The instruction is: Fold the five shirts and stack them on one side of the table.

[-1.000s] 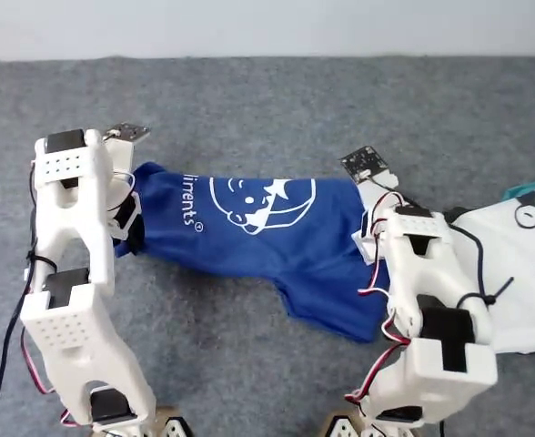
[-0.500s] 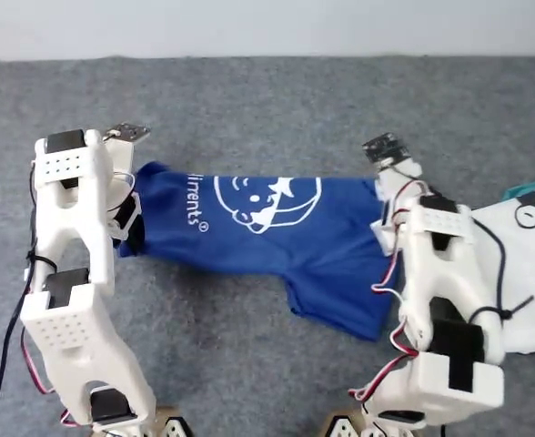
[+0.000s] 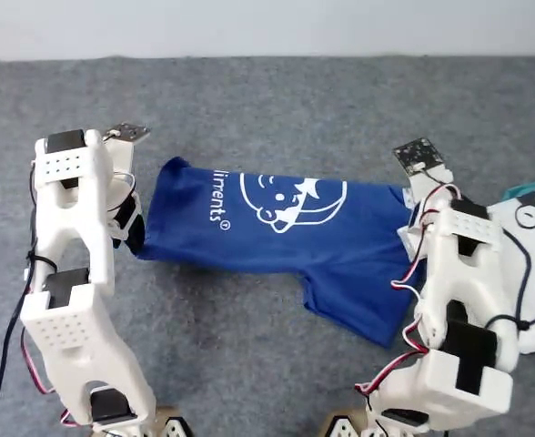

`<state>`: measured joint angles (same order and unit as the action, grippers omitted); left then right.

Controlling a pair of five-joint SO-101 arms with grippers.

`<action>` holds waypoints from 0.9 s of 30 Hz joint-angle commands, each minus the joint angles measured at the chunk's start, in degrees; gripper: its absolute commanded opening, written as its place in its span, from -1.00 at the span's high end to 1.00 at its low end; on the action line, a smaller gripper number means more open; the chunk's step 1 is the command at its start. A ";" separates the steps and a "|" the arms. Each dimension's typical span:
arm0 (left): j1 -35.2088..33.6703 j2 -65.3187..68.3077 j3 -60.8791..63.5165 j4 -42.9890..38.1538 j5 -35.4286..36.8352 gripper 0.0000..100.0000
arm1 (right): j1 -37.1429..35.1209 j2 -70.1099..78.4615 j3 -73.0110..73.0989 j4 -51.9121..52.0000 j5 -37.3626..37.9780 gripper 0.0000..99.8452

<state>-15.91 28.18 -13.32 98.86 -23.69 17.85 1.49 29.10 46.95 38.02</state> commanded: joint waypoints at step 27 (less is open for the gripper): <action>3.16 -3.25 -9.98 -17.32 14.77 0.72 | 1.98 -3.74 -4.75 7.87 0.53 0.83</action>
<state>-15.74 28.18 -20.35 86.29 -9.89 18.99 0.97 26.73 54.33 38.20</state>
